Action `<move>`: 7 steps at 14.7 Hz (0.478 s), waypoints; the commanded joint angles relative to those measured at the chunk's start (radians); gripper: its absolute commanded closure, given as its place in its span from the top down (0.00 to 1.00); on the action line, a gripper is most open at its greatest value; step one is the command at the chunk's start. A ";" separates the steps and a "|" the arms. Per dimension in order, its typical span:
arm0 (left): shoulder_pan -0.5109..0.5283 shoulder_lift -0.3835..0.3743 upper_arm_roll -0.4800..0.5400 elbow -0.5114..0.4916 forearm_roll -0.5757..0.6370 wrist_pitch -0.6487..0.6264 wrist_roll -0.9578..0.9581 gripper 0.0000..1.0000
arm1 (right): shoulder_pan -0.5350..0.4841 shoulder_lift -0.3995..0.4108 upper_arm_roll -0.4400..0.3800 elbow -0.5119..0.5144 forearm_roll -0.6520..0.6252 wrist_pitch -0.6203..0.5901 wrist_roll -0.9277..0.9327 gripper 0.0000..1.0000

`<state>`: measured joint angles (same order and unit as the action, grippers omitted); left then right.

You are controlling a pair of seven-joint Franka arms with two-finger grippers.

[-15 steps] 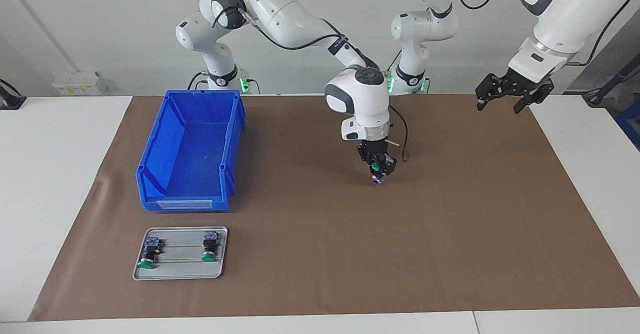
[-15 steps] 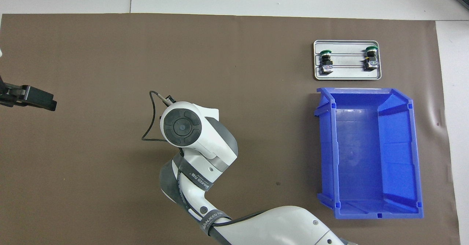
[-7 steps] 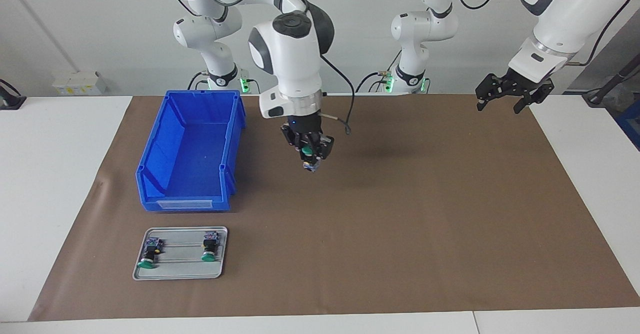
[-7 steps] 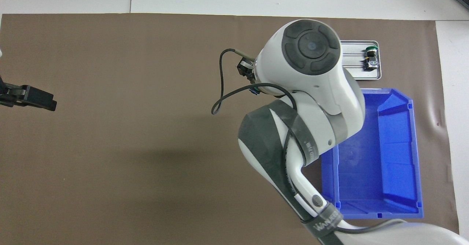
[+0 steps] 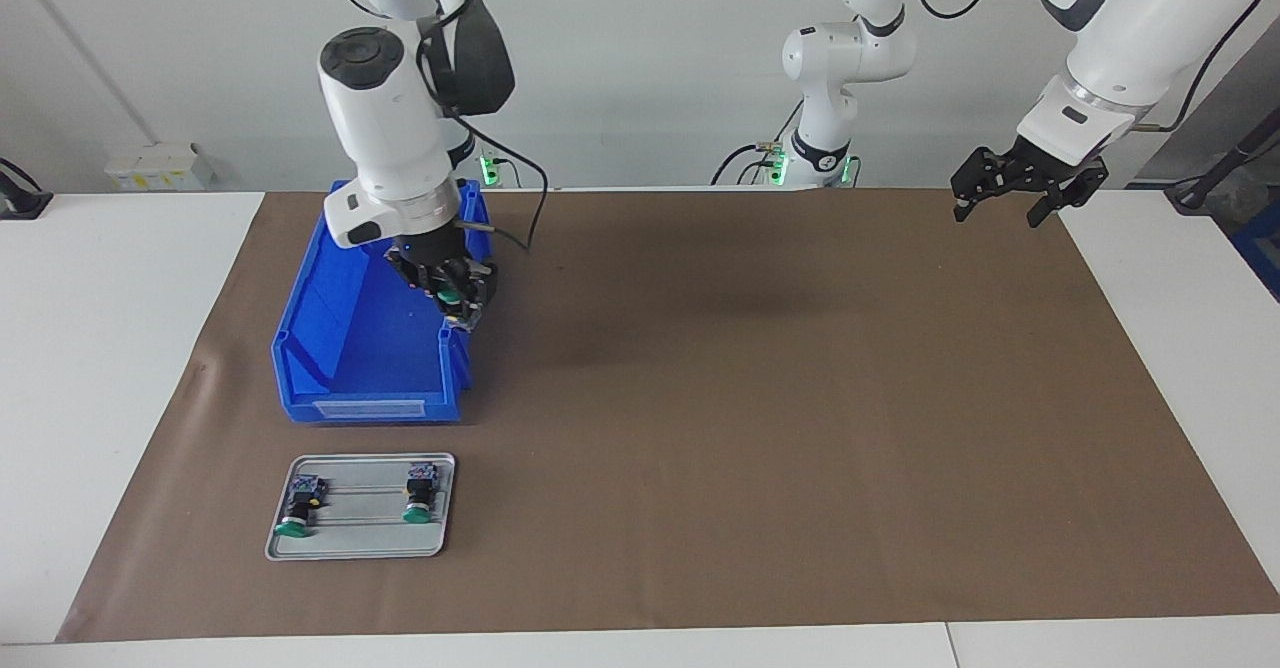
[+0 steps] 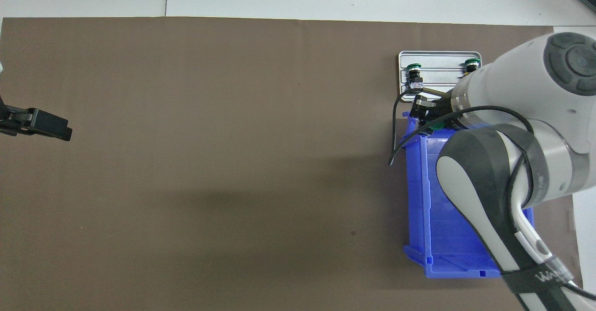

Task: Place and press button with both arms
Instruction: 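Carry the green button with the right gripper over the blue bin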

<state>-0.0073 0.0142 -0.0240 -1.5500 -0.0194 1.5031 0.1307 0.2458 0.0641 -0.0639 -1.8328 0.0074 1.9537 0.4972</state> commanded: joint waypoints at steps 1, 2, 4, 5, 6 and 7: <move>0.012 -0.028 -0.008 -0.035 0.016 0.022 0.006 1.00 | -0.097 -0.130 0.016 -0.274 0.003 0.167 -0.185 0.00; 0.012 -0.028 -0.008 -0.035 0.016 0.022 0.006 1.00 | -0.127 -0.135 0.018 -0.299 0.003 0.184 -0.225 0.00; 0.012 -0.026 -0.008 -0.035 0.016 0.022 0.006 1.00 | -0.157 -0.129 0.018 -0.345 0.005 0.233 -0.256 0.00; 0.012 -0.026 -0.008 -0.035 0.016 0.022 0.006 1.00 | -0.164 -0.122 0.018 -0.382 0.006 0.285 -0.270 0.00; 0.012 -0.026 -0.008 -0.035 0.016 0.022 0.006 1.00 | -0.174 -0.116 0.016 -0.417 0.005 0.338 -0.288 0.00; 0.012 -0.026 -0.008 -0.035 0.016 0.022 0.004 1.00 | -0.189 -0.103 0.018 -0.443 0.005 0.381 -0.314 0.00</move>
<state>-0.0073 0.0142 -0.0240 -1.5500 -0.0194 1.5031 0.1307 0.0885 -0.0266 -0.0625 -2.1938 0.0074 2.2437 0.2338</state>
